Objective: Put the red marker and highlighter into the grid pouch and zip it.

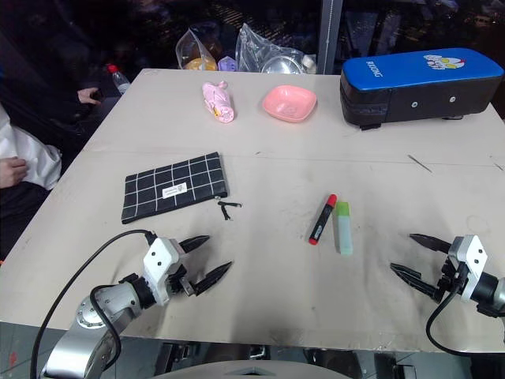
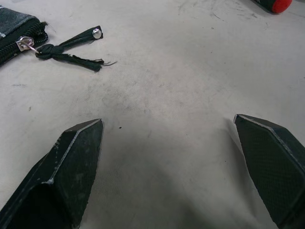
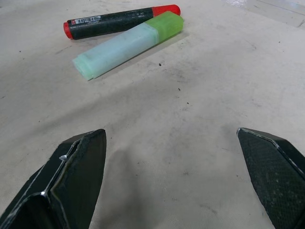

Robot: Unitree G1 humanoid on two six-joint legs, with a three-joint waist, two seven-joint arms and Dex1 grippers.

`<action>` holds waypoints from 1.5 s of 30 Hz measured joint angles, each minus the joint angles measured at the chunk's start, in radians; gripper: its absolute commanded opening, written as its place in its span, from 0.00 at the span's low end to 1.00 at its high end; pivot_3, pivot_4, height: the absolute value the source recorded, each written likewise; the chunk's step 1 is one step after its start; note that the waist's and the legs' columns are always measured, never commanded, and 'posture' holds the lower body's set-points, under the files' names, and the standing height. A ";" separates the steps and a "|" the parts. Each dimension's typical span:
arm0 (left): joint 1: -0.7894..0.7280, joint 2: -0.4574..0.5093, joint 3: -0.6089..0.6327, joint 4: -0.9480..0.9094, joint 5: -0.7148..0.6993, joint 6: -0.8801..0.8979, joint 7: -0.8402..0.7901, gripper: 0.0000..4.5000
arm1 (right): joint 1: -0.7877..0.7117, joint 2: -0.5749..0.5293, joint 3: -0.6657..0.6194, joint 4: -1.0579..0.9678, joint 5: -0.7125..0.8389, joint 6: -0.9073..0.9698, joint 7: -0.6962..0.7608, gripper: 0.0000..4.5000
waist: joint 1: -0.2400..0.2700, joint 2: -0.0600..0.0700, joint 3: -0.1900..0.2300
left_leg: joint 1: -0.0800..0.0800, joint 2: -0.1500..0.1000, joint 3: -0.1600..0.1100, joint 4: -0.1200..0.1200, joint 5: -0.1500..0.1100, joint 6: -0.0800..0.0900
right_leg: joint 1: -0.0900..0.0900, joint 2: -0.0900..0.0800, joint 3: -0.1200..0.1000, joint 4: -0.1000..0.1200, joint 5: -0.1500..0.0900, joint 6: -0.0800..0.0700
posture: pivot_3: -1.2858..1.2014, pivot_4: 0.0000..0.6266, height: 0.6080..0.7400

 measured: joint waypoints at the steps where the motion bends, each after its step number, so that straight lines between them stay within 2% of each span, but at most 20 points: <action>1: 0.000 0.000 0.000 0.000 0.000 0.000 0.000 1.00 | 0.000 0.000 0.000 0.000 0.000 0.000 0.000 0.99 | 0.000 0.000 0.000 | 0.000 0.000 0.000 0.000 0.000 0.000 | 0.000 0.000 0.000 0.000 0.000 0.000 | 0.52 0.24 1.00; 17: -0.006 0.005 0.006 0.033 -0.041 -0.022 -0.069 1.00 | 0.023 0.021 0.001 -0.035 -0.002 0.002 -0.023 0.99 | 0.000 0.000 0.000 | 0.000 0.000 0.000 0.000 0.000 0.000 | 0.000 0.000 0.000 0.000 0.000 0.000 | 0.52 0.24 1.00; 23: -0.025 0.040 0.075 0.093 -0.073 -0.044 -0.116 1.00 | 0.030 0.073 0.027 -0.219 0.072 0.068 -0.043 0.99 | -0.005 0.000 0.000 | 0.000 0.001 0.000 0.000 0.000 0.000 | 0.000 0.000 -0.001 0.001 0.000 0.000 | 0.52 0.24 1.00; 28: -0.093 0.101 0.245 0.277 -0.115 -0.084 -0.146 1.00 | -0.019 0.115 0.074 -0.438 0.174 0.189 -0.128 0.99 | -0.013 0.000 0.000 | -0.001 0.000 -0.001 0.000 0.000 0.000 | 0.000 -0.001 -0.001 0.000 0.000 0.000 | 0.52 0.24 1.00; 32: -0.149 0.163 0.319 0.436 -0.112 -0.146 -0.183 1.00 | -0.052 0.122 0.101 -0.512 0.194 0.237 -0.169 0.99 | -0.013 -0.001 0.001 | -0.001 0.000 -0.001 0.000 0.000 -0.001 | -0.002 -0.002 -0.002 0.000 0.000 0.000 | 0.52 0.24 1.00; 38: -0.324 0.294 0.357 0.775 -0.018 -0.320 -0.184 1.00 | -0.077 0.124 0.132 -0.531 0.196 0.262 -0.184 0.99 | -0.017 -0.002 0.001 | -0.002 0.000 -0.002 -0.001 -0.002 -0.005 | -0.003 -0.003 -0.004 0.001 0.000 0.000 | 0.52 0.24 1.00; 45: -0.476 0.416 0.306 1.087 0.150 -0.610 -0.158 1.00 | -0.074 0.125 0.136 -0.531 0.191 0.263 -0.190 0.99 | -0.028 -0.005 0.003 | -0.004 -0.002 -0.002 -0.003 -0.002 -0.004 | -0.005 -0.006 -0.006 0.001 0.000 0.000 | 0.52 0.24 1.00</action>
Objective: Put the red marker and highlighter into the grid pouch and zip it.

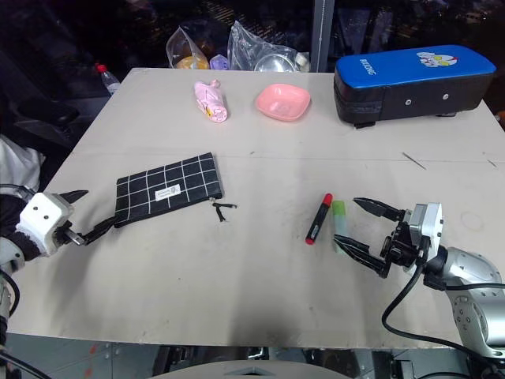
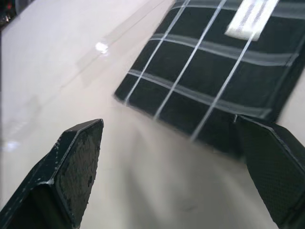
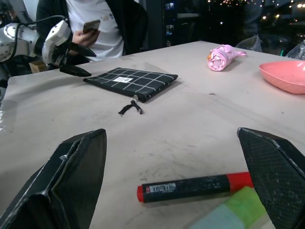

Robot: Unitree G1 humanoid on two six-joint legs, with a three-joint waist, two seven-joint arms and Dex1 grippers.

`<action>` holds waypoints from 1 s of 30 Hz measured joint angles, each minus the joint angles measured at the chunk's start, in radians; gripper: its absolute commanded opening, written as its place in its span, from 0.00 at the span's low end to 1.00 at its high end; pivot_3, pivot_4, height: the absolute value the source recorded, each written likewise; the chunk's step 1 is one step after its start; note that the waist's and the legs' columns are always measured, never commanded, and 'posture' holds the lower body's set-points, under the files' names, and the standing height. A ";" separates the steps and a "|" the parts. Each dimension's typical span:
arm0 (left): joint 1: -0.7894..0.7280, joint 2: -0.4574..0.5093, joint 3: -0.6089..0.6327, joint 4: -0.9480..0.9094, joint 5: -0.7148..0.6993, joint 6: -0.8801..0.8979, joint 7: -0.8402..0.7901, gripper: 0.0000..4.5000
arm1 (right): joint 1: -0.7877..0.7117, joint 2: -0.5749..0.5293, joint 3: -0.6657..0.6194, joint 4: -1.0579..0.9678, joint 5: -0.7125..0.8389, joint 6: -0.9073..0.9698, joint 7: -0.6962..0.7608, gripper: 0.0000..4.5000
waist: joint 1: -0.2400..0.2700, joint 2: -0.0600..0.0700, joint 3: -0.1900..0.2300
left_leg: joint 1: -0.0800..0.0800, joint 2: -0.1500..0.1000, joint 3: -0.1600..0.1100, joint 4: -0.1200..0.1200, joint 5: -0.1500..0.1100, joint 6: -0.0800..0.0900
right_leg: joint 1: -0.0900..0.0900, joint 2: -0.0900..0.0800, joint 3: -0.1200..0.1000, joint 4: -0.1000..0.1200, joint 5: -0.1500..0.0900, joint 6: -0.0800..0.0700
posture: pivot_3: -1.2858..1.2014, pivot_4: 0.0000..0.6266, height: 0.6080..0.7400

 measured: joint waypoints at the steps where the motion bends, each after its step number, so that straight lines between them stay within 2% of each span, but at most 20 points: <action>1: -0.017 0.011 -0.007 0.033 0.021 -0.032 0.019 1.00 | 0.000 0.000 0.001 0.000 0.000 0.000 -0.001 0.99 | 0.000 0.000 0.000 | 0.000 0.000 0.000 0.000 0.000 0.001 | 0.000 0.000 0.000 0.000 0.000 0.000 | 0.52 0.24 1.00; 5: -0.083 0.080 -0.076 0.191 0.161 -0.192 0.143 1.00 | 0.006 0.001 0.002 -0.001 -0.006 0.000 -0.010 0.99 | 0.001 -0.001 0.000 | 0.000 0.000 0.000 0.000 0.002 0.003 | 0.000 0.000 0.000 0.000 0.000 0.000 | 0.52 0.24 1.00; 9: -0.143 0.091 -0.158 0.300 0.246 -0.285 0.202 1.00 | 0.008 0.001 0.002 -0.004 -0.015 0.000 -0.019 0.99 | 0.002 -0.001 0.000 | -0.001 0.000 0.000 0.000 0.002 0.004 | -0.001 0.000 -0.001 0.001 0.000 0.000 | 0.52 0.24 1.00; 16: -0.239 0.092 -0.281 0.316 0.359 -0.428 0.245 1.00 | 0.009 -0.004 0.001 -0.018 -0.022 0.004 -0.029 0.99 | 0.009 -0.001 0.000 | -0.004 -0.001 0.001 0.003 0.002 0.004 | -0.001 0.000 -0.005 0.002 0.002 0.004 | 0.52 0.24 1.00; 24: -0.311 -0.002 -0.354 0.286 0.347 -0.527 0.219 1.00 | 0.010 -0.017 0.001 -0.022 -0.023 0.022 -0.037 0.99 | 0.031 0.001 -0.001 | -0.006 -0.001 0.001 0.008 0.003 0.004 | 0.000 0.004 -0.009 0.004 0.002 0.006 | 0.52 0.24 1.00; 30: -0.361 -0.057 -0.418 0.247 0.434 -0.643 0.315 1.00 | 0.011 -0.024 -0.006 -0.031 -0.023 0.024 -0.046 0.99 | 0.033 0.001 -0.001 | -0.013 0.000 -0.003 0.018 0.003 0.004 | -0.002 0.010 -0.012 0.006 0.003 0.006 | 0.52 0.24 1.00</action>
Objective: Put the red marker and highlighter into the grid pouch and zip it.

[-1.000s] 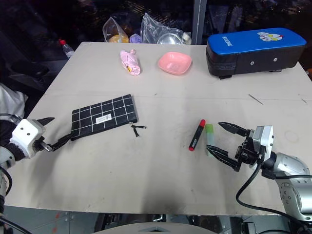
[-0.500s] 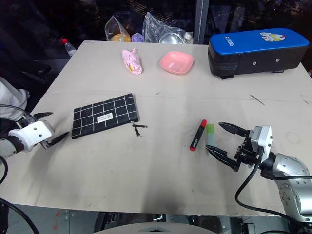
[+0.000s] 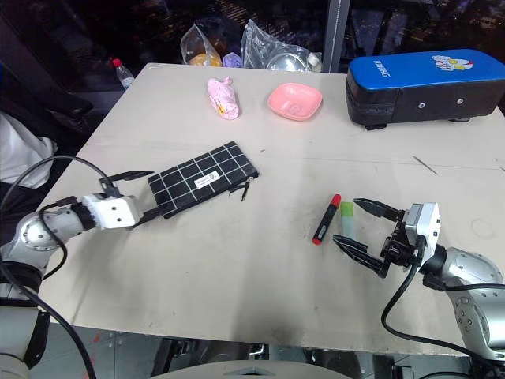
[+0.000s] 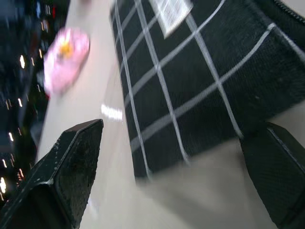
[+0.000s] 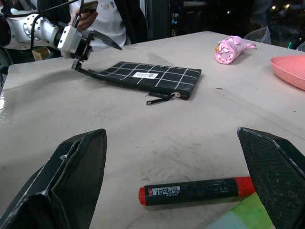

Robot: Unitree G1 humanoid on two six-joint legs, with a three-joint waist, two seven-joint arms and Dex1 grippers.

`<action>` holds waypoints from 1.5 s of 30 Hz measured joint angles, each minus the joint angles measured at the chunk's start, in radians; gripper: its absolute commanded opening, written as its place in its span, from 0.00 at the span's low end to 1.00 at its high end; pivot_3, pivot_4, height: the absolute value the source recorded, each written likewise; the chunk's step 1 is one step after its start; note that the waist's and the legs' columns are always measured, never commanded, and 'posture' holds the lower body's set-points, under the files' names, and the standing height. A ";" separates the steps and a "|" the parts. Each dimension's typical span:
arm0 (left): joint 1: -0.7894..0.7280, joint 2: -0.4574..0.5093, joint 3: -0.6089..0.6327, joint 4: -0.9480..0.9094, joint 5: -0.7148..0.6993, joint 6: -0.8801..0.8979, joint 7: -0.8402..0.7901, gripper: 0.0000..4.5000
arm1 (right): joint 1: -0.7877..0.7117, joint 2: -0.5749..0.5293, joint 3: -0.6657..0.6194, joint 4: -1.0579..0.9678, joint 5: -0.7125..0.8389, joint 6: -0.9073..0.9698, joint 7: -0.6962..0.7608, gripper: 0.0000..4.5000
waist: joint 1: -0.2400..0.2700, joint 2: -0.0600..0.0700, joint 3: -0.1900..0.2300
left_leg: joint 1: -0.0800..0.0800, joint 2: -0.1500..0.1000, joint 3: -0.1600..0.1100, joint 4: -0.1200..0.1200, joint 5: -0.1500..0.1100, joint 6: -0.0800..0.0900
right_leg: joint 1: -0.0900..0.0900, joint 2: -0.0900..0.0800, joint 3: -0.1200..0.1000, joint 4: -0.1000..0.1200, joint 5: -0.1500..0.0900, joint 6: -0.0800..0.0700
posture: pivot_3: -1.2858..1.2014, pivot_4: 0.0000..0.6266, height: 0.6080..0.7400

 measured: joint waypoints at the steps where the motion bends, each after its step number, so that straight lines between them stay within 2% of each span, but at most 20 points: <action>1: -0.004 -0.009 -0.008 -0.009 0.015 -0.013 0.019 1.00 | 0.002 -0.001 -0.003 0.000 0.000 0.000 -0.002 0.99 | 0.000 0.000 0.000 | 0.000 0.000 0.000 0.001 0.000 0.000 | 0.000 0.000 0.000 0.000 0.000 0.000 | 0.52 0.24 1.00; 10: -0.048 -0.088 -0.066 -0.070 0.215 -0.040 0.277 1.00 | 0.019 -0.002 -0.005 -0.008 -0.002 0.000 -0.013 0.99 | -0.003 -0.001 0.000 | 0.000 0.002 0.000 0.001 0.000 0.000 | -0.001 0.003 0.001 0.002 0.001 0.002 | 0.52 0.24 1.00; 18: -0.070 -0.132 -0.134 -0.166 0.387 0.051 0.477 1.00 | 0.029 -0.021 -0.032 -0.011 -0.008 0.048 -0.075 0.99 | -0.001 -0.001 0.000 | 0.000 0.002 0.002 0.002 0.000 -0.001 | -0.002 0.003 0.003 0.007 0.001 0.002 | 0.52 0.24 1.00; 31: -0.103 -0.206 -0.220 -0.255 0.539 0.275 0.680 1.00 | 0.029 -0.013 -0.034 -0.010 -0.041 0.037 -0.099 0.99 | 0.000 -0.001 0.000 | 0.000 0.002 0.003 0.004 0.001 -0.002 | -0.004 0.003 0.005 0.012 0.000 0.002 | 0.52 0.24 1.00; 40: -0.220 -0.278 -0.331 -0.143 0.590 0.312 0.785 1.00 | 0.022 0.000 -0.034 -0.009 -0.048 0.036 -0.114 0.99 | 0.003 -0.001 0.000 | 0.000 0.001 0.002 0.004 0.002 -0.002 | -0.004 0.003 0.005 0.012 0.000 0.003 | 0.52 0.24 1.00; 41: -0.227 -0.281 -0.336 -0.134 0.595 0.312 0.793 0.88 | 0.022 0.000 -0.034 -0.010 -0.049 0.036 -0.114 1.00 | 0.003 -0.001 0.000 | 0.000 0.001 0.003 0.005 0.002 -0.002 | -0.004 0.003 0.005 0.012 0.000 0.003 | 0.52 0.24 1.00; 42: -0.245 -0.289 -0.364 -0.100 0.606 0.311 0.818 0.87 | 0.024 0.002 -0.034 -0.010 -0.050 0.036 -0.117 1.00 | 0.003 -0.001 0.000 | 0.000 0.001 0.003 0.005 0.002 -0.002 | -0.004 0.003 0.005 0.012 0.000 0.003 | 0.52 0.24 1.00; 43: -0.248 -0.292 -0.368 -0.093 0.611 0.311 0.824 0.77 | 0.024 0.003 -0.034 -0.010 -0.050 0.036 -0.117 1.00 | 0.003 -0.001 0.000 | 0.000 0.001 0.003 0.005 0.002 -0.002 | -0.004 0.003 0.005 0.012 0.000 0.003 | 0.52 0.24 1.00; 45: -0.255 -0.294 -0.379 -0.079 0.616 0.310 0.837 0.69 | 0.024 0.004 -0.034 -0.010 -0.050 0.036 -0.118 1.00 | 0.004 -0.001 0.000 | 0.000 0.001 0.002 0.005 0.002 -0.002 | -0.004 0.003 0.005 0.012 0.000 0.003 | 0.52 0.24 1.00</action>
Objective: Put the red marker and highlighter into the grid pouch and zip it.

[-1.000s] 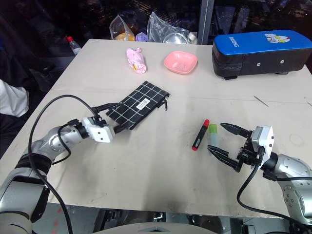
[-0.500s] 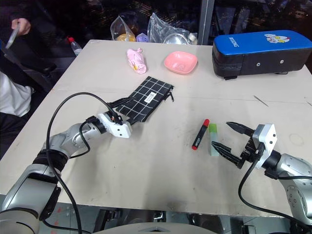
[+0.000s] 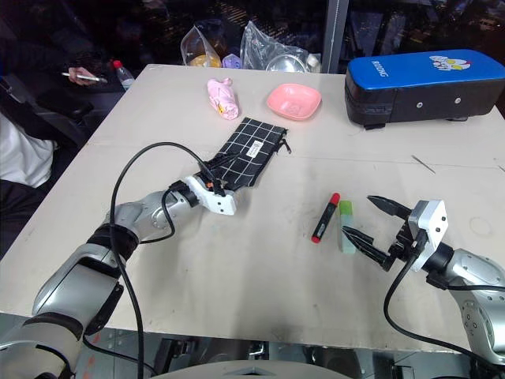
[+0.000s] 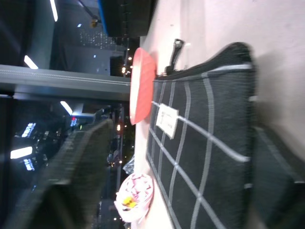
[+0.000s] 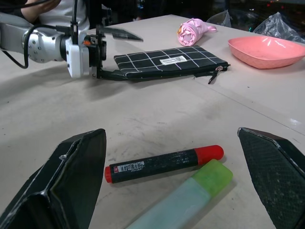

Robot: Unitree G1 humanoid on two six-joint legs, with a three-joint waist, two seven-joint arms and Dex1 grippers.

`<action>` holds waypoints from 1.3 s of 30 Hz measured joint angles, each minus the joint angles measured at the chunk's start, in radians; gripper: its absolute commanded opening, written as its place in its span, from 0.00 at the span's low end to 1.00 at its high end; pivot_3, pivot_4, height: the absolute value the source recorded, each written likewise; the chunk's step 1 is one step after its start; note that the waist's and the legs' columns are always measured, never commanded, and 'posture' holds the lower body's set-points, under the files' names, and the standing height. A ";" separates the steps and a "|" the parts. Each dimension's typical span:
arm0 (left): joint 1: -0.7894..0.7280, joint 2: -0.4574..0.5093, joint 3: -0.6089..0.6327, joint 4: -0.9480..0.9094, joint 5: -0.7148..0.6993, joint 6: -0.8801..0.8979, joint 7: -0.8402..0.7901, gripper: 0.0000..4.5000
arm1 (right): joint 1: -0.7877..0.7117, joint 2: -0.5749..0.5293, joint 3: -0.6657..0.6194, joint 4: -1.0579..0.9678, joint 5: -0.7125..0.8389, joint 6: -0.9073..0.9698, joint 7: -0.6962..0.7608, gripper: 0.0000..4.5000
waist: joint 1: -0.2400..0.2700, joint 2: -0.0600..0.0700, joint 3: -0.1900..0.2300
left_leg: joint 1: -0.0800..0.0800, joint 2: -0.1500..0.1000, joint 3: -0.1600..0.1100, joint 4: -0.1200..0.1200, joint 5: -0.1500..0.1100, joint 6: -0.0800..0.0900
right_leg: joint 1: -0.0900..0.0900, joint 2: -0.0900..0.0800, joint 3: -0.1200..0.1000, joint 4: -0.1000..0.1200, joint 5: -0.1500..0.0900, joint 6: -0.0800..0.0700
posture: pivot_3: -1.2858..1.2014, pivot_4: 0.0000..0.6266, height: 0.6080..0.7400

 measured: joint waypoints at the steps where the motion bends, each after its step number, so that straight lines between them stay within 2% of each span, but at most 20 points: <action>1: -0.017 -0.007 -0.023 0.028 0.009 0.000 0.012 0.60 | 0.000 0.002 0.000 0.000 0.000 0.000 -0.002 1.00 | 0.002 0.000 0.000 | 0.000 0.000 0.000 0.000 0.000 0.000 | 0.000 0.000 0.000 0.000 0.000 0.000 | 0.52 0.24 1.00; 7: -0.097 -0.033 -0.072 0.096 0.016 0.003 0.009 0.01 | 0.000 0.018 0.000 -0.001 -0.006 -0.001 -0.015 1.00 | 0.019 0.006 -0.005 | 0.002 -0.001 -0.001 0.002 0.000 0.000 | 0.003 0.000 0.000 0.001 0.000 0.000 | 0.52 0.24 1.00; 13: -0.114 -0.043 -0.095 0.132 0.008 0.004 0.007 0.01 | 0.002 0.027 0.001 -0.004 -0.015 -0.006 -0.019 1.00 | 0.020 0.012 -0.012 | 0.003 -0.001 -0.003 0.003 -0.001 0.004 | 0.004 0.001 0.000 0.001 0.000 0.000 | 0.52 0.24 1.00; 18: -0.085 -0.050 -0.025 0.156 -0.141 -0.063 -0.058 0.01 | 0.002 0.031 0.001 -0.009 -0.017 -0.013 -0.019 1.00 | 0.018 0.012 -0.012 | 0.001 -0.001 -0.003 0.003 0.001 0.001 | 0.003 0.000 0.000 0.001 0.000 0.000 | 0.52 0.24 1.00; 21: 0.039 -0.082 0.048 0.042 -0.523 -0.103 -0.358 0.01 | -0.016 0.030 0.007 -0.017 -0.016 -0.001 -0.028 1.00 | 0.010 0.012 -0.011 | -0.001 0.000 -0.001 0.003 0.001 0.001 | 0.002 -0.002 0.000 0.000 0.000 0.000 | 0.52 0.24 1.00; 22: 0.102 -0.107 0.063 -0.056 -0.699 -0.077 -0.504 0.01 | -0.037 0.031 0.013 -0.018 -0.016 0.009 -0.037 1.00 | 0.006 0.010 -0.010 | -0.002 0.000 -0.001 0.003 0.001 0.001 | 0.000 -0.002 0.000 0.000 -0.001 0.001 | 0.52 0.24 1.00; 23: 0.148 -0.130 0.065 -0.155 -0.846 -0.032 -0.627 0.01 | -0.056 0.031 0.015 -0.019 -0.016 0.013 -0.044 1.00 | 0.004 0.007 -0.007 | -0.003 0.001 -0.002 0.004 0.001 0.000 | -0.001 -0.001 -0.001 0.001 -0.001 0.000 | 0.52 0.24 1.00; 24: 0.162 -0.137 0.067 -0.205 -0.914 -0.005 -0.680 0.01 | -0.063 0.030 0.015 -0.021 -0.016 0.015 -0.048 1.00 | 0.002 0.005 -0.006 | -0.003 0.002 -0.002 0.005 0.001 0.000 | 0.000 -0.001 -0.001 0.002 -0.001 0.000 | 0.52 0.24 1.00; 25: 0.194 -0.136 0.107 -0.333 -1.063 0.101 -0.778 0.01 | -0.074 0.031 0.017 -0.023 -0.016 0.022 -0.057 1.00 | -0.006 0.004 -0.005 | -0.003 0.002 -0.003 0.006 0.002 -0.001 | 0.000 0.001 -0.001 0.002 0.000 0.000 | 0.52 0.24 1.00; 26: 0.197 -0.134 0.118 -0.363 -1.098 0.126 -0.797 0.01 | -0.074 0.031 0.017 -0.023 -0.016 0.024 -0.061 1.00 | -0.007 0.004 -0.005 | -0.003 0.002 -0.003 0.006 0.002 -0.001 | 0.000 0.001 -0.001 0.003 -0.001 0.000 | 0.52 0.24 1.00; 27: 0.216 -0.126 0.172 -0.500 -1.238 0.256 -0.865 0.01 | -0.080 0.036 0.020 -0.023 -0.016 0.031 -0.076 1.00 | -0.012 0.004 -0.005 | -0.001 0.002 -0.003 0.006 0.003 -0.002 | 0.000 0.002 0.001 0.004 -0.001 0.000 | 0.52 0.24 1.00; 30: 0.271 -0.115 0.226 -0.690 -1.400 0.443 -0.933 0.01 | -0.121 0.050 0.027 -0.022 -0.019 0.058 -0.127 1.00 | -0.023 0.005 -0.005 | 0.000 0.002 -0.003 0.005 0.003 -0.003 | 0.001 0.003 0.002 0.005 -0.001 0.000 | 0.52 0.24 1.00; 31: 0.279 -0.115 0.228 -0.707 -1.413 0.461 -0.938 0.01 | -0.128 0.051 0.028 -0.022 -0.019 0.061 -0.132 1.00 | -0.024 0.005 -0.005 | 0.000 0.002 -0.003 0.005 0.003 -0.003 | 0.000 0.004 0.003 0.005 -0.001 0.000 | 0.52 0.24 1.00; 33: 0.362 -0.114 0.249 -0.836 -1.520 0.627 -0.979 0.01 | -0.178 0.051 0.035 -0.023 -0.025 0.092 -0.175 1.00 | -0.029 0.005 -0.005 | 0.000 0.002 -0.003 0.005 0.003 -0.003 | 0.000 0.004 0.004 0.005 -0.001 0.000 | 0.52 0.24 1.00; 36: 0.416 -0.111 0.269 -0.911 -1.560 0.749 -0.999 0.01 | -0.211 0.050 0.035 -0.023 -0.026 0.143 -0.224 1.00 | -0.026 0.005 -0.005 | -0.001 0.002 -0.004 0.005 0.003 -0.003 | 0.000 0.004 0.005 0.005 -0.001 0.000 | 0.52 0.24 1.00; 39: 0.445 -0.113 0.286 -0.930 -1.520 0.765 -1.010 0.01 | -0.252 0.049 0.035 -0.026 -0.021 0.212 -0.280 1.00 | -0.024 0.005 -0.005 | -0.001 0.002 -0.003 0.005 0.003 -0.003 | 0.000 0.004 0.006 0.005 -0.001 0.000 | 0.52 0.24 1.00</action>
